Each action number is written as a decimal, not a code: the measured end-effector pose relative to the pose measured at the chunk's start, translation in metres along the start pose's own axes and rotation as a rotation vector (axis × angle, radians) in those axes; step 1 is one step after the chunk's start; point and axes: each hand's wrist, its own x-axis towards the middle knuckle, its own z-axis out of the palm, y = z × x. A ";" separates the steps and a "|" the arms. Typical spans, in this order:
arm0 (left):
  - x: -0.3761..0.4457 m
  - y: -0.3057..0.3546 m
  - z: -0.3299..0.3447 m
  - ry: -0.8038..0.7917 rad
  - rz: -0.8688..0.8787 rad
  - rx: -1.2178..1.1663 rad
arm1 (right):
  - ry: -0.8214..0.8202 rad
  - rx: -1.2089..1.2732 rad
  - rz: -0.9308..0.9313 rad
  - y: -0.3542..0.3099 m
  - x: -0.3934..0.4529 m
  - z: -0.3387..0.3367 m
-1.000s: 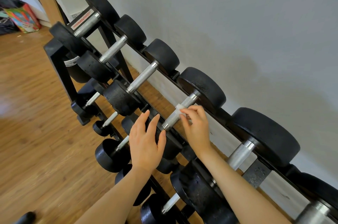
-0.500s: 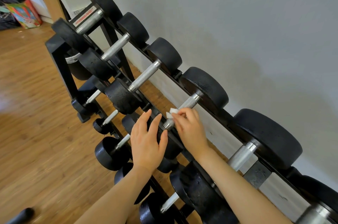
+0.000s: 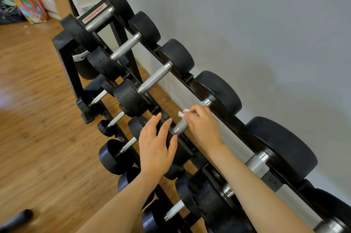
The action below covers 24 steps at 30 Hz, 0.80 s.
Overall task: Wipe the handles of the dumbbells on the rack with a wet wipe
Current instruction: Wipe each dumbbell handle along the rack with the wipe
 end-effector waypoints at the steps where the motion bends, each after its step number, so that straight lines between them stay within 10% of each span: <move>1: 0.000 0.000 0.000 -0.004 -0.002 0.001 | -0.004 0.002 0.022 -0.001 0.001 0.002; 24: -0.001 -0.002 -0.002 -0.054 -0.002 -0.014 | -0.059 0.004 -0.097 -0.013 -0.008 0.003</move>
